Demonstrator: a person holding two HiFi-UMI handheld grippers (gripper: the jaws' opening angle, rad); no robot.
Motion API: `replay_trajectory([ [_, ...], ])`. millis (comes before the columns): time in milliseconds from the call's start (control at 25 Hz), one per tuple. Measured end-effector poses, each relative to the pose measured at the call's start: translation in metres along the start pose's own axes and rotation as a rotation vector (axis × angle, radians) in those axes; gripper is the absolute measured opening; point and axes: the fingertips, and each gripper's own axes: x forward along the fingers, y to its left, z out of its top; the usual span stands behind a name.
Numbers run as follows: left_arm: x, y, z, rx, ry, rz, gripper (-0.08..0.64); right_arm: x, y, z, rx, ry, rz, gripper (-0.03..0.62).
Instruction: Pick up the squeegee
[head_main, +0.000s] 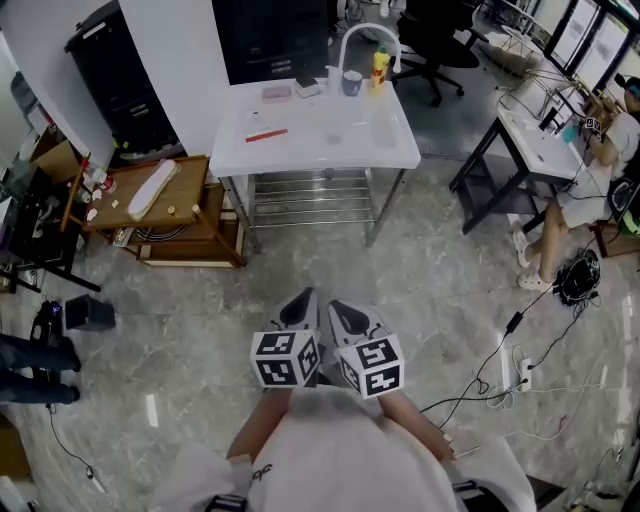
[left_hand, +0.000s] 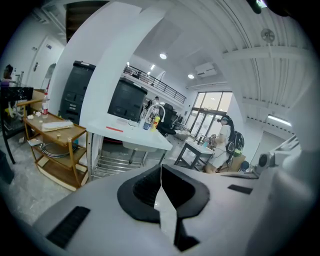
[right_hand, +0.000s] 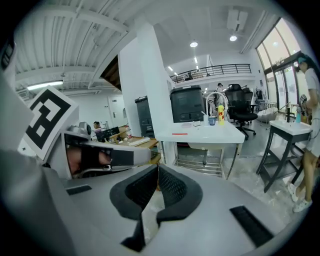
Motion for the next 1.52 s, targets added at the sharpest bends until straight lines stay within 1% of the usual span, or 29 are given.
replay_trajectory([
  [80,0.003,0.004,0.003,0.007,0.004,-0.008,0.028,0.006,0.000,0.003,-0.020,0.002,-0.014,0.026],
  [240,0.009,0.011,0.010,0.011,0.002,-0.022,0.028,0.018,0.001,0.008,-0.013,-0.001,-0.015,0.027],
  [480,0.012,0.025,0.016,0.010,-0.005,-0.013,0.028,0.031,0.000,0.009,-0.012,0.007,-0.022,0.028],
  [680,0.011,0.036,0.020,0.008,-0.008,0.001,0.028,0.041,0.008,0.011,-0.018,0.012,-0.009,0.026],
  [880,0.005,0.038,0.022,0.029,-0.002,-0.005,0.028,0.043,0.013,0.012,-0.010,0.016,-0.013,0.028],
  [1040,0.002,0.040,0.024,0.014,-0.006,-0.008,0.028,0.043,0.018,0.009,-0.007,0.020,-0.013,0.026],
  [1200,-0.002,0.038,0.024,0.026,-0.010,-0.010,0.028,0.040,0.021,-0.001,-0.014,0.043,-0.015,0.026],
  [1520,-0.007,0.048,0.022,0.016,-0.009,-0.004,0.028,0.044,0.030,0.008,-0.025,0.027,-0.008,0.028],
])
